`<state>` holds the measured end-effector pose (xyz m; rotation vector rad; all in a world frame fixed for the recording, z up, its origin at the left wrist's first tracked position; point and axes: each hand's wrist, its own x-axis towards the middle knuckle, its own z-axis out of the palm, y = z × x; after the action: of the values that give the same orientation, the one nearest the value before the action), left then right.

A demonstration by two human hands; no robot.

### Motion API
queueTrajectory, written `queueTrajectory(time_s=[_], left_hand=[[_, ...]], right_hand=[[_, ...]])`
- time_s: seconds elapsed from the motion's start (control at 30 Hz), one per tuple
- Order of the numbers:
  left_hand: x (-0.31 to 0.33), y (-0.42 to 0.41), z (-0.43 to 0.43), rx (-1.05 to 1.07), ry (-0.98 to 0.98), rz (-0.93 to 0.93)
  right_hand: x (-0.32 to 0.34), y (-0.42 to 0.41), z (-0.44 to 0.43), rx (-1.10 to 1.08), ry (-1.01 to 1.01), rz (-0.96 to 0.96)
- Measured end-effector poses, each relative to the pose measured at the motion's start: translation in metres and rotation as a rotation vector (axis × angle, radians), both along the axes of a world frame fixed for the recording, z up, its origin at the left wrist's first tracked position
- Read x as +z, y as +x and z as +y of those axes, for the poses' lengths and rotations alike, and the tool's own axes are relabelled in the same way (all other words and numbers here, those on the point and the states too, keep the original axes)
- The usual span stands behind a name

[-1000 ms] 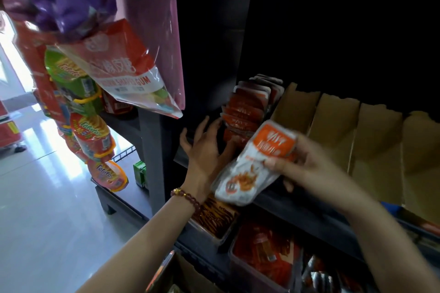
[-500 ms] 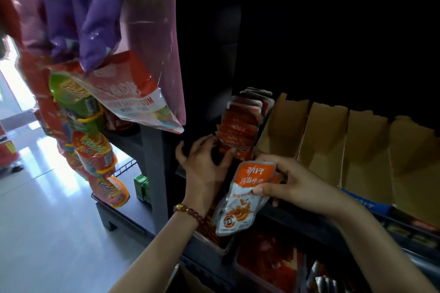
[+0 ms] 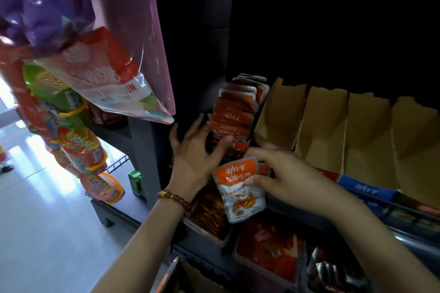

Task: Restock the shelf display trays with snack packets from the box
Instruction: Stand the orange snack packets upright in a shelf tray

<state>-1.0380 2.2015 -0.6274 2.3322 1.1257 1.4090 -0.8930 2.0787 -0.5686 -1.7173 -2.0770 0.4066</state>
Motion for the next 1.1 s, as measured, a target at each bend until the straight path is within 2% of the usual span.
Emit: queueTrajectory(time_s=[0.47,0.67,0.87,1.1], left_hand=[[0.000,0.008,0.011,-0.015,-0.096,-0.116],[-0.008,0.014,0.012,0.039,-0.186,-0.347],[-0.010,0.022,0.003,0.111,0.027,-0.387],[-0.020,0.025,0.003,0.075,0.064,-0.372]], right_hand=[[-0.006,0.007,0.002,0.102,-0.107,0.445],[-0.010,0.006,0.003,0.106,-0.122,0.504],[-0.010,0.006,0.003,0.108,-0.105,0.457],[-0.011,0.002,0.002,0.084,-0.071,0.590]])
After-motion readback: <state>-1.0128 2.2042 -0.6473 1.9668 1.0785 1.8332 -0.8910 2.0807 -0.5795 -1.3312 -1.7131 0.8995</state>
